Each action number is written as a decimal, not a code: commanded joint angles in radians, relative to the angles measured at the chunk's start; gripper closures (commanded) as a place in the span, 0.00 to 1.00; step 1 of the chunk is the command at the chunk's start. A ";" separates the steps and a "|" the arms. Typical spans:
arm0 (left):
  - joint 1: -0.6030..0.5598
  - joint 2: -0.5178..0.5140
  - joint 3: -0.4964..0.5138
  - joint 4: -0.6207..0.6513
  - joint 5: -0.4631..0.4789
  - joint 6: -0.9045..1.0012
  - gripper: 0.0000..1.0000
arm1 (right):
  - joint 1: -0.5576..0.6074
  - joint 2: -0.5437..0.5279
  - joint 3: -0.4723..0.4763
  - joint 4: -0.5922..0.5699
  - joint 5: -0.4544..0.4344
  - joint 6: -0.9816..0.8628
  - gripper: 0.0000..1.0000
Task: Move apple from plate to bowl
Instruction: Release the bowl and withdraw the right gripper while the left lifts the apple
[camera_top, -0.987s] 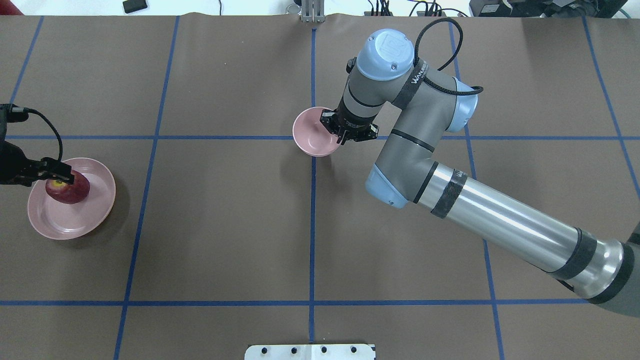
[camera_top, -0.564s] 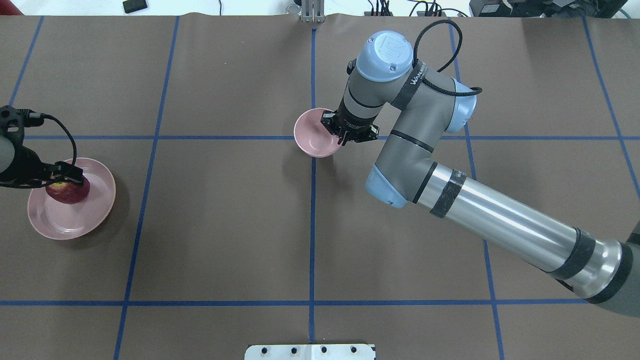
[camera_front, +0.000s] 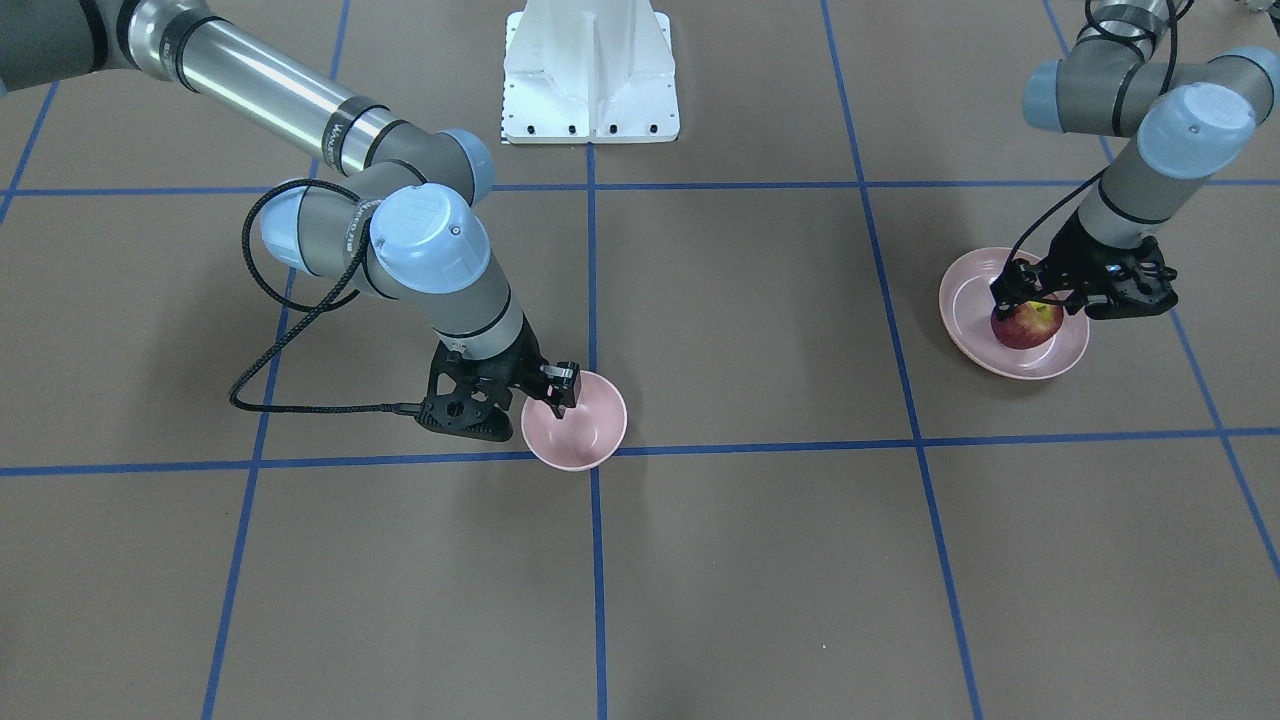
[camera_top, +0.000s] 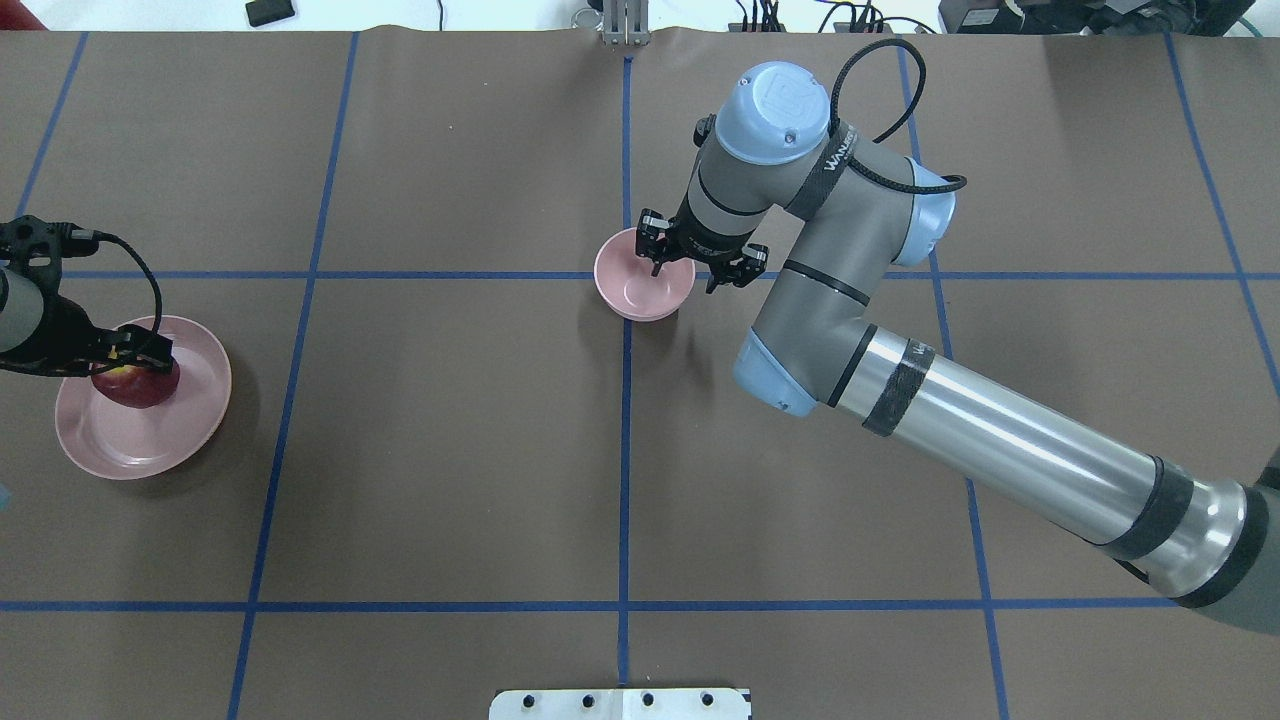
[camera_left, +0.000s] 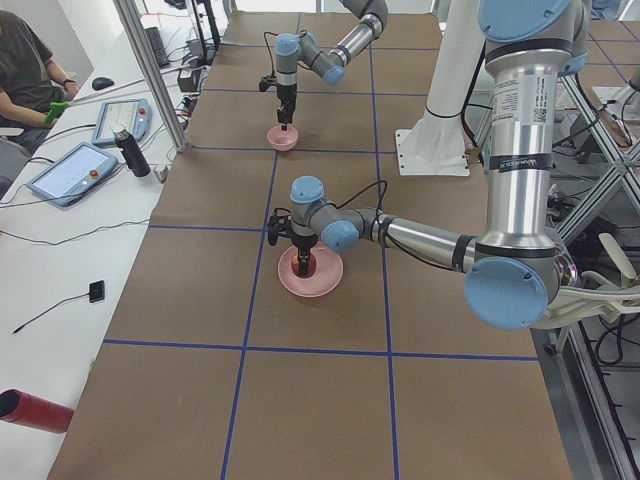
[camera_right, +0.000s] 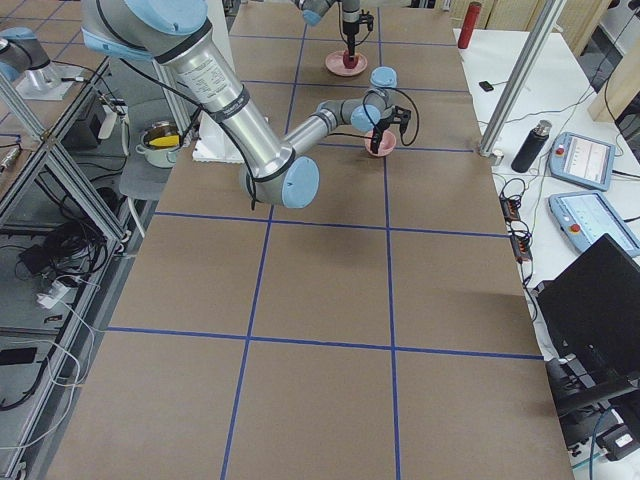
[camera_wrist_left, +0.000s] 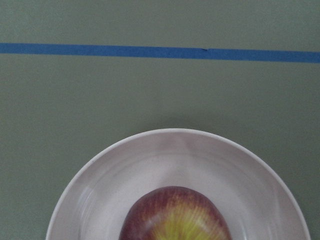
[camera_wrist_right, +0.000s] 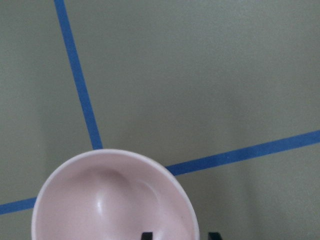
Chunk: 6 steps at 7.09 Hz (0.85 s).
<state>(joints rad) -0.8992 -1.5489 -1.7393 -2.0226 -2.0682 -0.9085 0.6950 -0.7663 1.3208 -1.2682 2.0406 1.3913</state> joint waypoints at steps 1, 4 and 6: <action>0.008 -0.011 0.012 -0.001 -0.001 -0.004 0.02 | 0.055 -0.080 0.099 0.007 0.083 -0.004 0.00; 0.016 -0.013 0.026 -0.001 -0.001 -0.003 0.13 | 0.130 -0.217 0.222 0.004 0.162 -0.024 0.00; 0.016 -0.011 0.024 -0.002 -0.004 -0.006 0.95 | 0.173 -0.353 0.335 0.000 0.174 -0.145 0.00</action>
<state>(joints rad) -0.8841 -1.5608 -1.7127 -2.0245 -2.0699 -0.9126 0.8395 -1.0376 1.5899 -1.2657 2.2043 1.3166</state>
